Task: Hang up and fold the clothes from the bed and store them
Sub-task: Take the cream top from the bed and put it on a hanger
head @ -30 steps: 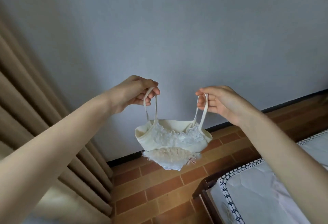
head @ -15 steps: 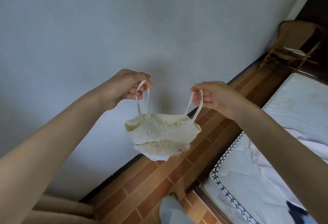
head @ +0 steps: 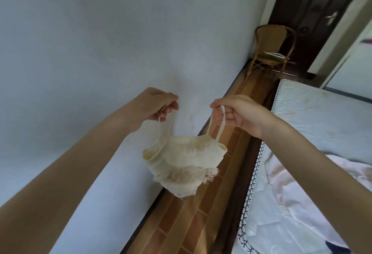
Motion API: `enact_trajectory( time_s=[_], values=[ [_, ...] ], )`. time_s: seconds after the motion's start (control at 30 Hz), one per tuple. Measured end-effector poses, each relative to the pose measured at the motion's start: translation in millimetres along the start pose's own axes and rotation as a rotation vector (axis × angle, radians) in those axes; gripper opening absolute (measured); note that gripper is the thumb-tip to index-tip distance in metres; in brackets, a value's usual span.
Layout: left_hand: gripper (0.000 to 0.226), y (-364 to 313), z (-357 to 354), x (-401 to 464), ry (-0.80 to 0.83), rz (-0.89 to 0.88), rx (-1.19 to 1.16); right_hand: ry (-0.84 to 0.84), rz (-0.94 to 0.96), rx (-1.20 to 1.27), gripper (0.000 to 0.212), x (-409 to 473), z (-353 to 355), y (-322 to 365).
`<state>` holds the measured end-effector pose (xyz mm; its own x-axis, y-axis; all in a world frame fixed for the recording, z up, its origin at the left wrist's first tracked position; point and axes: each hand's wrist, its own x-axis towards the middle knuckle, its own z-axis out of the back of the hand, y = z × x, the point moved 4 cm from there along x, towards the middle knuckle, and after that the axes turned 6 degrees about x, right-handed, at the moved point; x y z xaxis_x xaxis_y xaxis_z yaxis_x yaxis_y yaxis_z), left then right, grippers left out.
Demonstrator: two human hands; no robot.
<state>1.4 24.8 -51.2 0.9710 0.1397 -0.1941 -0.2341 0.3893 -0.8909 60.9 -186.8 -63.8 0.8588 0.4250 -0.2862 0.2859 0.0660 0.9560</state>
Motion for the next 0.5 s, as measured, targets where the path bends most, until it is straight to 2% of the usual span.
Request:
enact_trajectory(
  time_s=[0.37, 0.5],
  values=[
    [0.028, -57, -28, 163, 0.205, -0.122, -0.038, -0.232, 0.034, 0.034, 0.008, 79, 72, 35],
    [0.029, -84, -40, 222, 0.316, -0.133, -0.055, -0.354, 0.057, 0.046, 0.018, 106, 97, 54]
  ],
)
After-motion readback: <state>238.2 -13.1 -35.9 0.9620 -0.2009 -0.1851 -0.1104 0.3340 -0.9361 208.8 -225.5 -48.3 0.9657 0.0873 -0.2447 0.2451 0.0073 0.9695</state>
